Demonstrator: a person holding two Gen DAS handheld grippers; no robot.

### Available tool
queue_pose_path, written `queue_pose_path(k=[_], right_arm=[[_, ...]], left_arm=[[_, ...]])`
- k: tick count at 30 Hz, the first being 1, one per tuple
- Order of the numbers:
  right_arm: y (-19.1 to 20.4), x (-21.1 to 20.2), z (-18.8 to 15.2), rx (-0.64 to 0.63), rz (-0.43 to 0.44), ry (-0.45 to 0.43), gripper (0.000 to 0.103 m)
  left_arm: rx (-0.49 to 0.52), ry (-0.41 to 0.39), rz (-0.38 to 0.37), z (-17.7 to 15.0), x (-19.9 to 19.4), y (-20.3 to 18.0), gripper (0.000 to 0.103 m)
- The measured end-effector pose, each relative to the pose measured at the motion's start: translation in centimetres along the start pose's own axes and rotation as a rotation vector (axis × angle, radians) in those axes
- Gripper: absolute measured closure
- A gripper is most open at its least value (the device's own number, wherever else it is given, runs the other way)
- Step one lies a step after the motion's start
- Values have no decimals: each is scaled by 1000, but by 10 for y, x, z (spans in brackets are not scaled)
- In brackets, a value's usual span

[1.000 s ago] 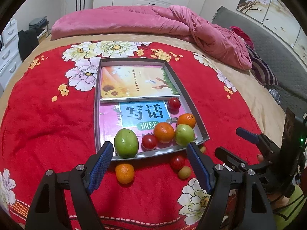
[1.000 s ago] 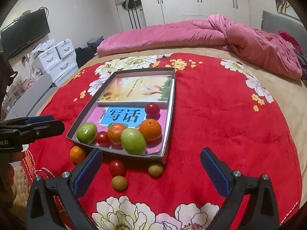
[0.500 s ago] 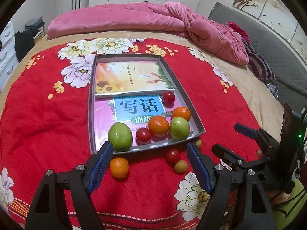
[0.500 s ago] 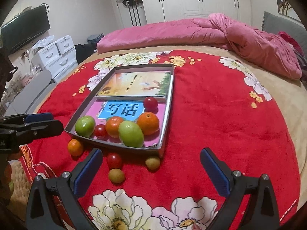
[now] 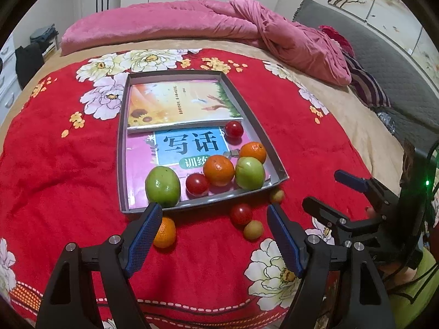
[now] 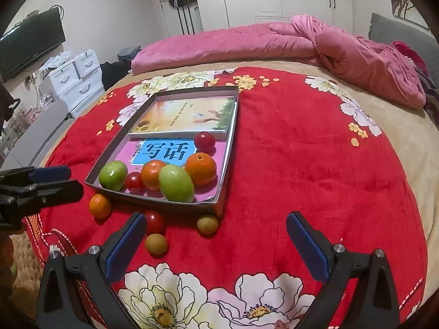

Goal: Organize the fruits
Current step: 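Move both open tools toward the loose small fruits beside the tray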

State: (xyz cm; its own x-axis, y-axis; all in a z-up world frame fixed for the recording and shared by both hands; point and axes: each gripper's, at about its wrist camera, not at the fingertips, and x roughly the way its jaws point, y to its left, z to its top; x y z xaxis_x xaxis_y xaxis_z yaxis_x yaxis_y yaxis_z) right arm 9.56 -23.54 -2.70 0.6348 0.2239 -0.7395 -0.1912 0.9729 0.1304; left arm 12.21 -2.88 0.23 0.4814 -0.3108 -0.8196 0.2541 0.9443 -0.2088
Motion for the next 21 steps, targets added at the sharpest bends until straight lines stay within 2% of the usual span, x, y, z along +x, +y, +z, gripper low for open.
queue_pose_path(k=[6,21], right_arm=[[-5,1,0,37,9,13,0],[-5,14,-6,8,-5,80,0]], left_arm=[[13,15,-6,-5,5,-4,23],[31,82,-28,-19,27,-9,23]])
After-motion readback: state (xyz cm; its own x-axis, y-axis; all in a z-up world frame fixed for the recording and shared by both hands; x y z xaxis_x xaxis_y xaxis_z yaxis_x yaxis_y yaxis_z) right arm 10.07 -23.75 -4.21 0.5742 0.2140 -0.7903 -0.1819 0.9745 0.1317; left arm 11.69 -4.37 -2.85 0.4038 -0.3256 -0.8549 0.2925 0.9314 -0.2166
